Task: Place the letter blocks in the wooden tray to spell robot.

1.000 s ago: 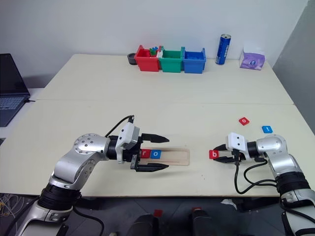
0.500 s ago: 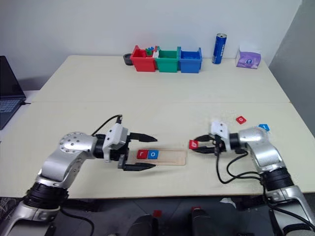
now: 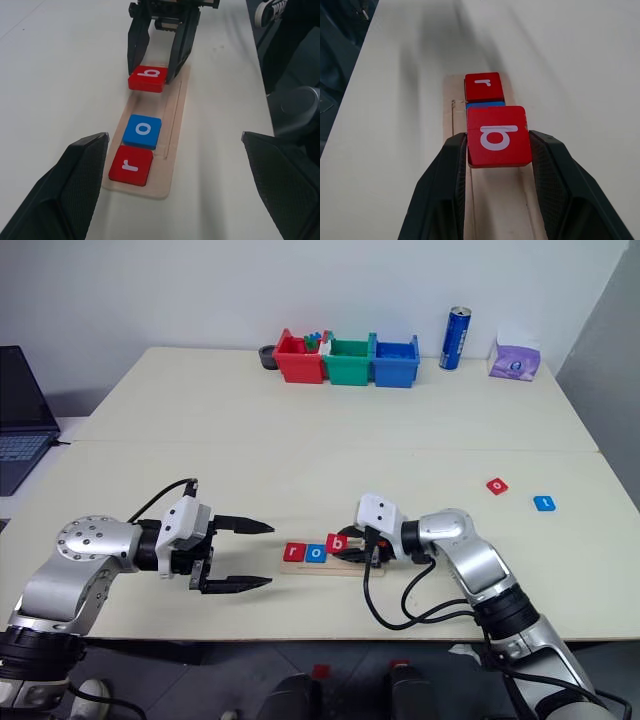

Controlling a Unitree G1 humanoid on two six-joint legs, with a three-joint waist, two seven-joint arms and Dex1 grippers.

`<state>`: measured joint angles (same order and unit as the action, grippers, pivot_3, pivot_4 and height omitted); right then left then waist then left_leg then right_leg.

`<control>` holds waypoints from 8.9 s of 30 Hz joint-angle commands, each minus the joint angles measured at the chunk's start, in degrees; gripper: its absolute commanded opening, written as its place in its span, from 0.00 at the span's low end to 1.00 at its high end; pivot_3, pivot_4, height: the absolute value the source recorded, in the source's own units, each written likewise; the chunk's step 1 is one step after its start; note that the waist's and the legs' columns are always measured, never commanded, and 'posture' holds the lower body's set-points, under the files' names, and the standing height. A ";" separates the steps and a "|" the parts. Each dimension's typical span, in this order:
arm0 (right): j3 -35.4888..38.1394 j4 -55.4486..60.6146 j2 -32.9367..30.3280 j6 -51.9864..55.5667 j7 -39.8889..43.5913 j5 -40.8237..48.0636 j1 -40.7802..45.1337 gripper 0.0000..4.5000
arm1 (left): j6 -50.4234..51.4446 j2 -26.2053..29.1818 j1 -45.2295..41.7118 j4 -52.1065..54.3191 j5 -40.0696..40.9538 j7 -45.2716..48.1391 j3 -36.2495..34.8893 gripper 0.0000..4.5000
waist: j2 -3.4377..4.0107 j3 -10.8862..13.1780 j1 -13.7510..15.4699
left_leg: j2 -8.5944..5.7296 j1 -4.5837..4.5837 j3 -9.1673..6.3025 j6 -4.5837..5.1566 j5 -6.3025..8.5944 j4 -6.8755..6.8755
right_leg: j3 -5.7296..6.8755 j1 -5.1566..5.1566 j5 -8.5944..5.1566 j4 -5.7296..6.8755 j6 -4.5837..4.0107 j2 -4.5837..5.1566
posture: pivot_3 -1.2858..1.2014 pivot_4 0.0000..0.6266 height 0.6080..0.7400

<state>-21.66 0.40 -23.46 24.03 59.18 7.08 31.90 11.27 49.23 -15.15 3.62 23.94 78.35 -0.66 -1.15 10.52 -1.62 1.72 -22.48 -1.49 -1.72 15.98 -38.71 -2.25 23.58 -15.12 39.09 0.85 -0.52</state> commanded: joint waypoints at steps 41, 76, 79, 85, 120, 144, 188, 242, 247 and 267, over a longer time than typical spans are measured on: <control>0.33 -0.59 2.50 3.57 -1.07 -0.91 2.14 0.99 | 1.17 -1.40 -3.27 1.51 -0.19 -0.98 0.42 1.00 | 0.00 0.00 -0.04 | -0.01 -0.02 0.02 0.00 0.00 -0.01 | 0.00 0.01 0.00 -0.01 0.00 0.00 | 0.52 0.24 1.00; 34.39 -21.71 -4.00 -3.91 -38.63 -0.41 0.40 0.99 | 4.27 -28.05 -21.39 -4.46 -9.57 -20.41 14.41 1.00 | 0.00 -0.02 -0.19 | -0.12 -0.11 0.15 0.00 0.00 -0.03 | -0.20 0.04 0.05 0.00 0.06 0.03 | 0.52 0.24 1.00; 34.59 -28.84 -4.64 -6.97 -38.90 -0.53 3.77 0.99 | 4.39 -28.66 -21.28 -4.17 -9.93 -20.86 14.61 1.00 | 0.00 -0.02 -0.21 | -0.11 -0.11 0.13 0.00 0.00 -0.02 | -0.21 0.04 0.05 0.00 0.06 0.03 | 0.52 0.24 1.00; 34.15 -41.22 -5.84 -11.49 -38.06 -0.84 8.18 0.99 | 4.96 -29.13 -20.47 -2.73 -10.01 -21.12 14.89 1.00 | 0.00 -0.01 -0.19 | -0.11 -0.13 0.13 0.00 0.00 -0.02 | -0.26 0.04 0.06 -0.03 0.05 0.04 | 0.52 0.24 1.00; 29.26 30.65 12.27 41.27 -57.84 8.62 -19.84 0.42 | 4.41 -18.91 -15.25 3.14 -7.15 -10.89 13.88 1.00 | 0.19 -0.12 -0.19 | -0.01 0.00 -0.07 -0.02 -0.01 0.29 | -0.25 0.03 0.02 0.00 0.04 -0.02 | 0.52 0.24 1.00; 34.70 39.86 17.63 46.89 -54.58 11.18 -8.48 0.99 | 3.82 -19.36 -15.39 2.50 -6.71 -10.71 14.04 1.00 | 0.20 -0.09 -0.21 | -0.09 -0.06 0.04 -0.02 -0.01 0.23 | -0.16 0.11 -0.14 -0.04 0.32 -0.01 | 0.52 0.24 1.00; 13.86 -27.93 -17.96 -32.21 19.21 0.94 -2.22 0.99 | 5.25 -18.15 -14.15 5.23 -5.10 -11.83 12.45 1.00 | 0.07 -0.02 -0.18 | -0.08 0.60 0.15 0.01 -0.01 0.51 | -0.25 -0.31 0.00 -0.07 0.05 0.04 | 0.52 0.24 1.00; 18.79 -15.57 -17.62 -16.78 10.18 5.52 -11.63 0.99 | 5.44 -18.99 -14.91 4.90 -4.50 -9.43 13.48 1.00 | 0.07 -0.02 -0.09 | -0.11 0.57 0.18 0.01 -0.01 0.49 | -0.23 -0.31 0.00 -0.08 0.06 0.05 | 0.52 0.24 1.00; 19.10 -16.69 -17.84 -16.66 10.44 5.79 -12.08 0.91 | 6.25 -18.70 -14.42 5.85 -3.55 -8.25 13.29 1.00 | 0.07 -0.02 -0.09 | -0.11 0.57 0.18 0.01 -0.01 0.49 | -0.23 -0.31 0.00 -0.08 0.06 0.05 | 0.52 0.24 1.00; 17.92 -0.04 -14.81 -4.85 7.97 11.04 -10.73 0.32 | 6.68 -13.42 -13.57 2.84 -0.44 -6.06 7.52 1.00 | 0.08 -0.02 -0.44 | -0.05 0.59 0.10 0.01 -0.01 0.50 | -0.23 -0.31 0.00 -0.05 0.06 -0.01 | 0.52 0.24 1.00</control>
<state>-3.58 -4.73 -38.92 16.96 68.08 15.66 19.85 19.13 34.18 -28.91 7.33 22.66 71.92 10.23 -1.08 10.50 -2.06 1.69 -21.88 -1.41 -1.71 15.97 -38.20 -2.47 23.28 -15.12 39.06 0.91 -0.56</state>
